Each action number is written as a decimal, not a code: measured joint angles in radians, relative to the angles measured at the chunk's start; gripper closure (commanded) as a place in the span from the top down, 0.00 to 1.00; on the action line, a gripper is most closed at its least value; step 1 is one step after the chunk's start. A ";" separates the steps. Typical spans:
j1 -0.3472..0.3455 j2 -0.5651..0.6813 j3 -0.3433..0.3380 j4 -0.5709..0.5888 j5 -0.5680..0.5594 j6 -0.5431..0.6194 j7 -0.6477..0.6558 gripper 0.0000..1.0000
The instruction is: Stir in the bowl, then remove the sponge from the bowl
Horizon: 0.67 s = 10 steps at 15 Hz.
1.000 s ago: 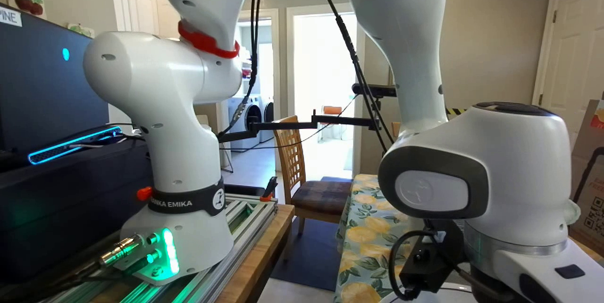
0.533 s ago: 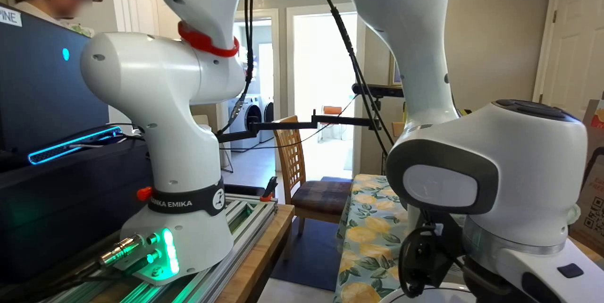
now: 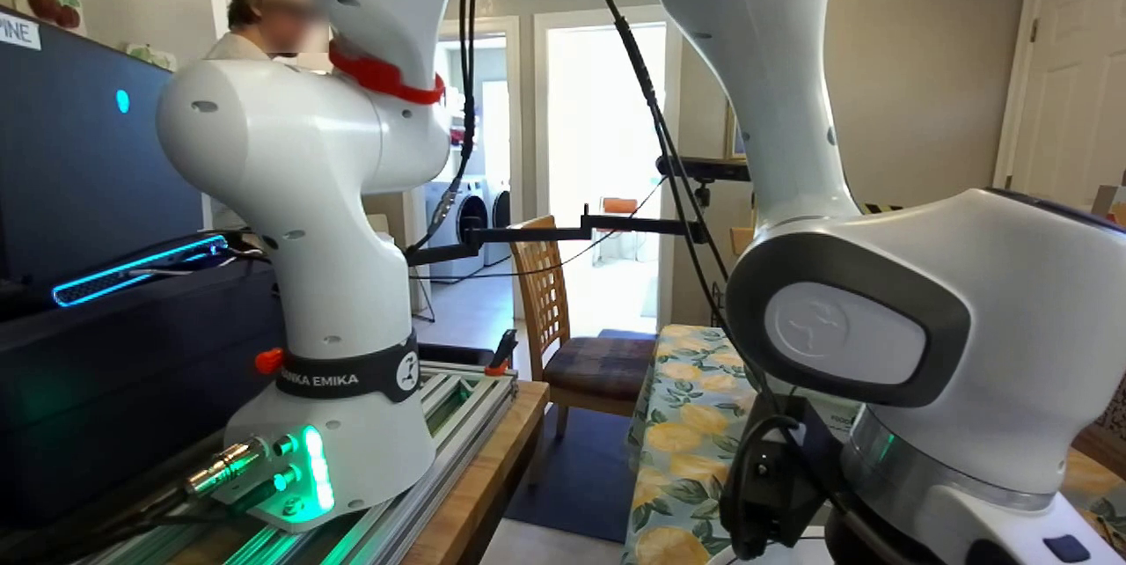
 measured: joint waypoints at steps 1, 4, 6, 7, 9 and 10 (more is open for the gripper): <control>0.033 0.000 -0.045 0.000 -0.035 -0.008 0.024 0.03; 0.095 0.007 -0.130 -0.001 -0.096 0.001 0.087 0.03; 0.109 0.012 -0.147 -0.002 -0.098 0.030 0.105 0.03; 0.113 0.014 -0.151 -0.002 -0.098 0.049 0.112 0.03; 0.119 0.023 -0.155 -0.003 -0.098 0.111 0.133 0.03; 0.124 0.028 -0.157 -0.003 -0.097 0.148 0.143 0.03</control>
